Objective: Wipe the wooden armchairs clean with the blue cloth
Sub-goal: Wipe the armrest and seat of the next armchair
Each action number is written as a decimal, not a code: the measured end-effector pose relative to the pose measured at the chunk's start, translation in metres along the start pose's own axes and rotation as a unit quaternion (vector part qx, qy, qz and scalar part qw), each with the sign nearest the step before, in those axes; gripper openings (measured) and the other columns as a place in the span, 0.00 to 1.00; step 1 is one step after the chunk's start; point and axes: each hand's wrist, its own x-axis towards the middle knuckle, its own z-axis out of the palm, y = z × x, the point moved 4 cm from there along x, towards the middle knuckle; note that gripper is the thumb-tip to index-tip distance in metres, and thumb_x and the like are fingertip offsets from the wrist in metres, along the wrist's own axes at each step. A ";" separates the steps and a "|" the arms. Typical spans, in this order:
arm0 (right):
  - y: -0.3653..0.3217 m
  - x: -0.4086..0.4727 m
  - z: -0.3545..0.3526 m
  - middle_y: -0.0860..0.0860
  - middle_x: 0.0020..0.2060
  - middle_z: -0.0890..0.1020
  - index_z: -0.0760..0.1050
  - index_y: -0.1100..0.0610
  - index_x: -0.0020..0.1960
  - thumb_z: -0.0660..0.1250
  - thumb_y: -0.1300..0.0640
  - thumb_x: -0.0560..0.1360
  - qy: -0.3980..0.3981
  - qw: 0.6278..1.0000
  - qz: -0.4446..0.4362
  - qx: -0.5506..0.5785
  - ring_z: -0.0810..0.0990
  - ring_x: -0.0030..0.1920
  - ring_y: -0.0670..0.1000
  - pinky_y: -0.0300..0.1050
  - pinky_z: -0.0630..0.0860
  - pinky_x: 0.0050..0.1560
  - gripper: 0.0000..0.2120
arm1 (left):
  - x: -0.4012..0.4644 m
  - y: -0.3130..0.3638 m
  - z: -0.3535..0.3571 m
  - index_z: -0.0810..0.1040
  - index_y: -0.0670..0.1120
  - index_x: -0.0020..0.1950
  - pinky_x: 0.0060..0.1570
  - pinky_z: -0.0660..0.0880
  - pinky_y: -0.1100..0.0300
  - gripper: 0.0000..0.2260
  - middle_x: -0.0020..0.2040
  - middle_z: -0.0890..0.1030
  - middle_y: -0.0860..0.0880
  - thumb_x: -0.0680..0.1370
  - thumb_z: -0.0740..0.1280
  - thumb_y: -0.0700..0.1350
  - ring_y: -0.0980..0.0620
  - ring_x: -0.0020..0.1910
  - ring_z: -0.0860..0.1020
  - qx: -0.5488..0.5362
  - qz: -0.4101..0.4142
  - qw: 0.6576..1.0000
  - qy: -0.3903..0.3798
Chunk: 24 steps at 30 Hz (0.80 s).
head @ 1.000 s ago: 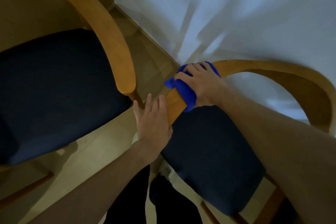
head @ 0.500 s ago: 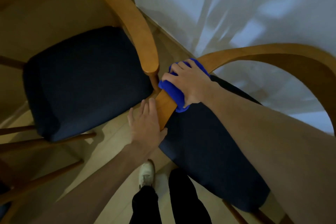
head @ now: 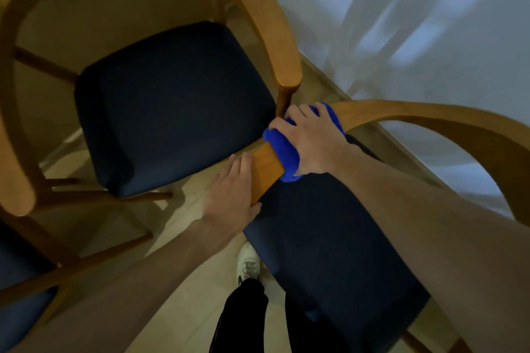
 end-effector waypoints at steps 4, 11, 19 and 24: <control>-0.014 0.001 0.002 0.54 0.66 0.67 0.57 0.47 0.72 0.78 0.35 0.57 -0.003 1.000 0.000 0.002 0.65 0.67 0.59 0.65 0.57 0.70 0.51 | -0.009 -0.008 -0.002 0.49 0.46 0.74 0.67 0.66 0.54 0.45 0.72 0.65 0.48 0.69 0.73 0.58 0.49 0.71 0.65 0.026 0.007 1.000 0.008; -0.010 0.004 0.004 0.52 0.68 0.67 0.57 0.48 0.73 0.79 0.39 0.58 -0.006 0.999 -0.033 0.016 0.65 0.68 0.59 0.66 0.58 0.69 0.50 | -0.009 -0.004 0.001 0.48 0.44 0.75 0.69 0.62 0.52 0.46 0.72 0.66 0.47 0.69 0.72 0.60 0.49 0.71 0.66 0.092 -0.018 0.996 0.007; 0.002 0.008 0.005 0.52 0.66 0.68 0.58 0.48 0.73 0.77 0.36 0.59 0.016 0.995 -0.090 0.038 0.66 0.66 0.57 0.62 0.61 0.66 0.49 | 0.016 0.042 -0.014 0.57 0.43 0.72 0.66 0.66 0.52 0.45 0.68 0.69 0.47 0.66 0.70 0.67 0.48 0.68 0.69 0.138 -0.053 0.988 0.047; 0.026 0.008 0.012 0.50 0.64 0.70 0.59 0.46 0.73 0.77 0.36 0.56 0.033 0.993 -0.098 0.051 0.69 0.63 0.55 0.58 0.65 0.62 0.51 | 0.039 0.061 -0.023 0.64 0.47 0.60 0.56 0.70 0.54 0.29 0.54 0.74 0.50 0.70 0.69 0.64 0.50 0.53 0.76 0.177 -0.048 0.982 0.041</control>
